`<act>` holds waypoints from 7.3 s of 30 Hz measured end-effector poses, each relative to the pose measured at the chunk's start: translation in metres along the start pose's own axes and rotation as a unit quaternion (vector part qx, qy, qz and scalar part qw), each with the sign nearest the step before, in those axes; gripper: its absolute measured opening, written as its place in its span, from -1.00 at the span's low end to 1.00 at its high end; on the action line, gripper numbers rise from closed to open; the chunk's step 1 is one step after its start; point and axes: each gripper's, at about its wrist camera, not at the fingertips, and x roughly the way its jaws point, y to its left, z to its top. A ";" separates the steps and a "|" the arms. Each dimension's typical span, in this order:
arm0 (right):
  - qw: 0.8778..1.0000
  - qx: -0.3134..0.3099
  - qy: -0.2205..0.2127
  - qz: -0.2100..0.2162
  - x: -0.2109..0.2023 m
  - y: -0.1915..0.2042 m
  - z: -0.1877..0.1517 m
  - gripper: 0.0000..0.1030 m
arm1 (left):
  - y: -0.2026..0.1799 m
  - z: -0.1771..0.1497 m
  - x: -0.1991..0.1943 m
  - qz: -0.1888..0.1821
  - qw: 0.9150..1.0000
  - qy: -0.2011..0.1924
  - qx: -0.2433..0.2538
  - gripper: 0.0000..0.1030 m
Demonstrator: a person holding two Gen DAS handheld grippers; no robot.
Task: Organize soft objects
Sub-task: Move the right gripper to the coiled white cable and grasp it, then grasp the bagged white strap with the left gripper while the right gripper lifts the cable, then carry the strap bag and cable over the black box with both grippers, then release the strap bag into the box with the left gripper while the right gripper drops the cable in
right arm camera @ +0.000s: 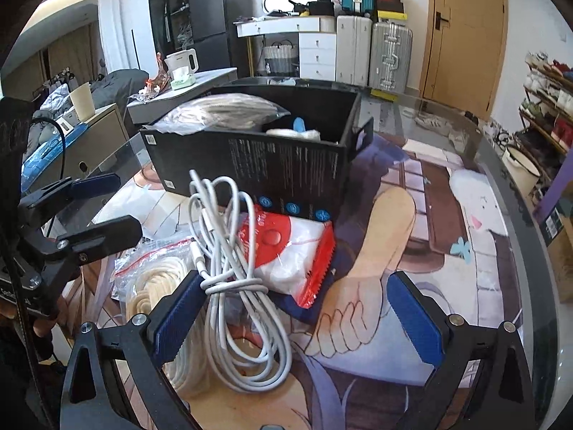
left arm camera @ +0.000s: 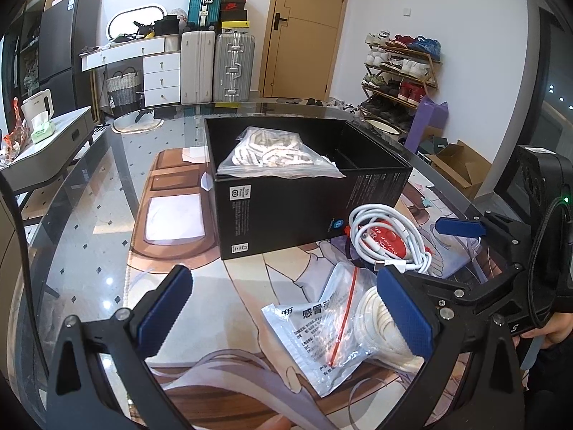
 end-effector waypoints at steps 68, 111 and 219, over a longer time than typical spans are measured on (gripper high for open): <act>0.997 0.022 -0.066 0.037 -0.039 -0.019 -0.009 -0.32 | -0.048 -0.016 -0.014 -0.037 0.995 0.045 0.076 1.00; 0.997 0.024 -0.062 0.037 -0.037 -0.026 -0.010 -0.33 | -0.066 -0.007 0.005 -0.096 0.987 0.070 0.110 -0.29; 0.988 0.065 -0.104 0.097 0.026 -0.039 0.099 -0.33 | -0.001 0.085 0.046 -0.017 0.996 0.011 0.084 -0.27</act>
